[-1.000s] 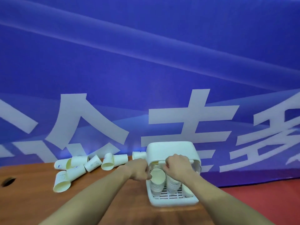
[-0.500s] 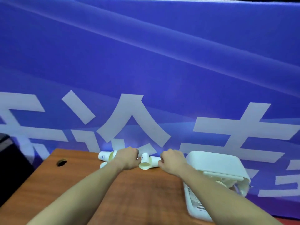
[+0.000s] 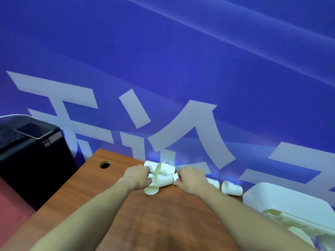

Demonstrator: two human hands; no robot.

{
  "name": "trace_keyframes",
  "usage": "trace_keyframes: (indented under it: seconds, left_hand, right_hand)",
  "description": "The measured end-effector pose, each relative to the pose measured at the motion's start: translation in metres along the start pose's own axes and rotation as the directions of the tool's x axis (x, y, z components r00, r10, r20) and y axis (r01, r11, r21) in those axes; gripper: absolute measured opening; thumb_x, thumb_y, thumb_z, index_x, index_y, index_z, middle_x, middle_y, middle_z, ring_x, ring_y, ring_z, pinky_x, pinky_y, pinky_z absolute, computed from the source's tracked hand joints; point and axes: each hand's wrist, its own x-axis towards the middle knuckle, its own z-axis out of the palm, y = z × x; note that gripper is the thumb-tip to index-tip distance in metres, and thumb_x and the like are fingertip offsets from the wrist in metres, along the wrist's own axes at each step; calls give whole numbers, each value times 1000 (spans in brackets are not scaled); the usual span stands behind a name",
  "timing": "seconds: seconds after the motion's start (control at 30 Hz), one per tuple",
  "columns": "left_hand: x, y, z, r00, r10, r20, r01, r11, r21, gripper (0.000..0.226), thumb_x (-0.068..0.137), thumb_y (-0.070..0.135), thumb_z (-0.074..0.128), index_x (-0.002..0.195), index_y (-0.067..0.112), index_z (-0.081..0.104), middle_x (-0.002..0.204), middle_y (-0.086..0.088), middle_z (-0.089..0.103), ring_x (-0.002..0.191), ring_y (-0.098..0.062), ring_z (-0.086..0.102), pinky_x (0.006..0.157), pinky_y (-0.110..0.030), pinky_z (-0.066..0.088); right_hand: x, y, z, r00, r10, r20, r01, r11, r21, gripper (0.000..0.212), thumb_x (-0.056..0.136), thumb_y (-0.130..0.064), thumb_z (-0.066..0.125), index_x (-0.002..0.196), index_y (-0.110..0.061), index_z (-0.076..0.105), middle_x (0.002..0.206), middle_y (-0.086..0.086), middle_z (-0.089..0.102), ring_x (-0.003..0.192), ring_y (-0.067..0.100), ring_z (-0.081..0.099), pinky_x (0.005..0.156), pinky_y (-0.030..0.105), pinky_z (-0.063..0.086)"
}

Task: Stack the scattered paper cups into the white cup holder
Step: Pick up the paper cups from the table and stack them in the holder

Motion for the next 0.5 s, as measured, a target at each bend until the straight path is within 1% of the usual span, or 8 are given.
trace_keyframes:
  seconds: [0.07, 0.13, 0.2, 0.27, 0.3, 0.37, 0.4, 0.5]
  left_hand:
    - [4, -16, 5, 999, -39, 7, 39, 999, -19, 26, 89, 41, 48, 100, 21, 60, 109, -4, 64, 101, -27, 61, 77, -33, 45]
    - [10, -26, 10, 998, -66, 19, 66, 998, -19, 29, 91, 41, 48, 104, 19, 61, 113, -5, 63, 105, -28, 61, 80, -34, 45]
    - [15, -31, 17, 997, -72, 40, 72, 997, -4, 31, 93, 41, 47, 109, 18, 61, 117, -6, 63, 108, -28, 60, 82, -34, 45]
    - [24, -35, 27, 995, -63, 75, 61, 998, 23, 34, 94, 41, 46, 114, 17, 60, 121, -6, 61, 112, -29, 59, 84, -34, 45]
    - [29, -36, 33, 994, -59, 90, 56, 998, 29, 35, 94, 41, 45, 115, 17, 59, 121, -6, 61, 112, -29, 59, 84, -34, 44]
    - [39, -38, 42, 992, -52, 114, 48, 998, 33, 36, 94, 41, 45, 117, 16, 59, 122, -7, 61, 112, -29, 59, 85, -34, 45]
    - [46, -39, 47, 991, -48, 125, 44, 998, 33, 36, 94, 40, 45, 117, 16, 59, 122, -7, 61, 112, -30, 59, 85, -34, 45]
    - [65, -41, 61, 986, -27, 167, 21, 999, 33, 36, 94, 40, 47, 117, 15, 58, 122, -7, 61, 112, -30, 59, 86, -35, 45]
  right_hand:
    - [15, -10, 5, 1000, -4, 26, 4, 1000, -13, 17, 89, -34, 46, 82, -20, 52, 86, 2, 56, 77, 26, 47, 66, 32, 35]
    - [32, -19, 12, 999, -5, 45, 6, 1000, -25, 16, 89, -34, 45, 84, -21, 53, 94, 4, 61, 81, 28, 53, 66, 32, 36]
    - [46, -26, 19, 998, 0, 61, 2, 1000, -21, 15, 90, -33, 45, 87, -22, 54, 102, 5, 63, 88, 28, 57, 69, 31, 36]
    - [60, -33, 29, 997, 8, 78, -6, 1000, -15, 15, 92, -33, 44, 88, -21, 53, 101, 5, 61, 87, 28, 54, 73, 33, 37]
    - [67, -35, 35, 996, 9, 90, -7, 1000, -16, 18, 92, -33, 43, 91, -20, 56, 101, 5, 61, 89, 28, 54, 77, 34, 39]
    - [79, -38, 49, 993, 8, 117, -5, 1000, -23, 29, 94, -35, 42, 102, -17, 62, 108, 6, 64, 100, 29, 59, 84, 38, 42]
    - [86, -38, 56, 991, 13, 133, -10, 1000, -22, 32, 94, -37, 42, 106, -16, 63, 111, 7, 65, 104, 29, 60, 85, 38, 42]
    - [107, -34, 76, 983, 40, 181, -42, 999, 7, 34, 95, -38, 41, 110, -16, 62, 114, 7, 65, 107, 27, 60, 79, 35, 41]
